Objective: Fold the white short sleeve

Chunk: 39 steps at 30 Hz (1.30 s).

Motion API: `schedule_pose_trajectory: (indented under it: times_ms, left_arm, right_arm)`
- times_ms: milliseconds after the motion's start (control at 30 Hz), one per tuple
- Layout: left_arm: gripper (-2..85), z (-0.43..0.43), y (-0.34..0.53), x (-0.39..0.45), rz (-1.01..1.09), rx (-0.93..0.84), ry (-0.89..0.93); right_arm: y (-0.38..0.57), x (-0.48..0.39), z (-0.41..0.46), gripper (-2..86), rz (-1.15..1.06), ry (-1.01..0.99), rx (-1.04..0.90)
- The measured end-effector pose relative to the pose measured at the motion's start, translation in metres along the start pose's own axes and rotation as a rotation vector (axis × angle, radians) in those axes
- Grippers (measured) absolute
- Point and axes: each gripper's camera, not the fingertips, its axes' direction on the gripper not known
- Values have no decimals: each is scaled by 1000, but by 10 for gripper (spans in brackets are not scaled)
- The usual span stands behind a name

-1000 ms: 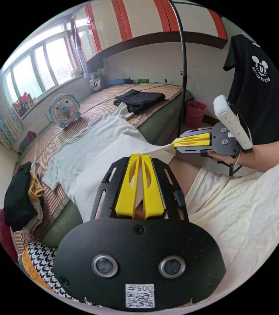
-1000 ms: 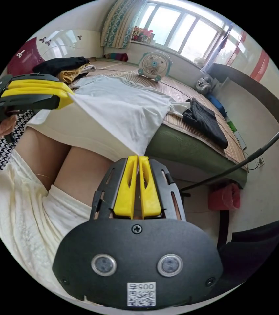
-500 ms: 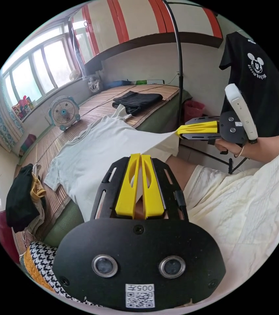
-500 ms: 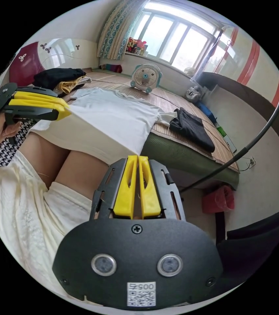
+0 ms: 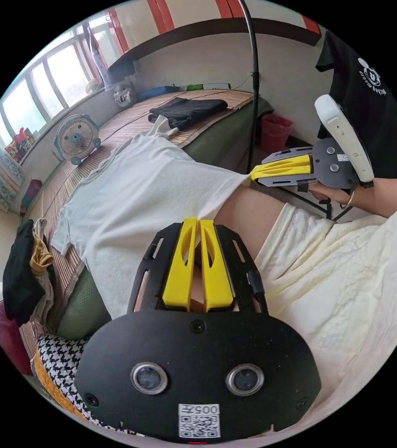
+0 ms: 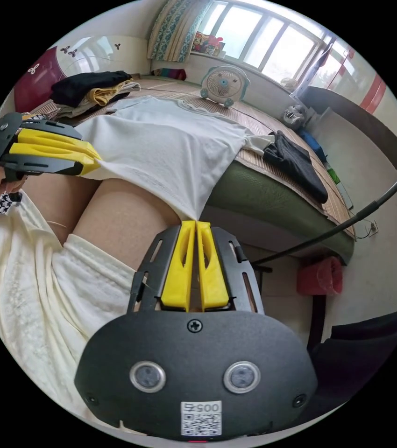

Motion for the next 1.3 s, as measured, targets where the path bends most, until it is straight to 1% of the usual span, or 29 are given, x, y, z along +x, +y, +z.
schedule_pose_trajectory:
  times_ms: [167,400,600,733,1000,1300]
  left_arm:
    - [51,-15,11,-9,7,10,14]
    - [52,-39,46,-57,-130,-46,-91]
    - [53,-33,61,-73,-154,-109,-63]
    - [43,-34,61,-78,-180,-98,-49]
    - [8,-47,63,-92,-158,-79,-31]
    - [1,-81,70,-114,-165,-27,-41]
  right_arm:
    - [-4,3,10,-16,15,-23,-21]
    - [-9,3,19,-14,28,-51,-33]
    - [-13,8,23,-13,40,-68,-35]
    - [-12,10,22,-14,29,-73,-29]
    - [-11,13,18,-16,31,-49,-17]
    - [-21,41,-8,-16,78,6,70]
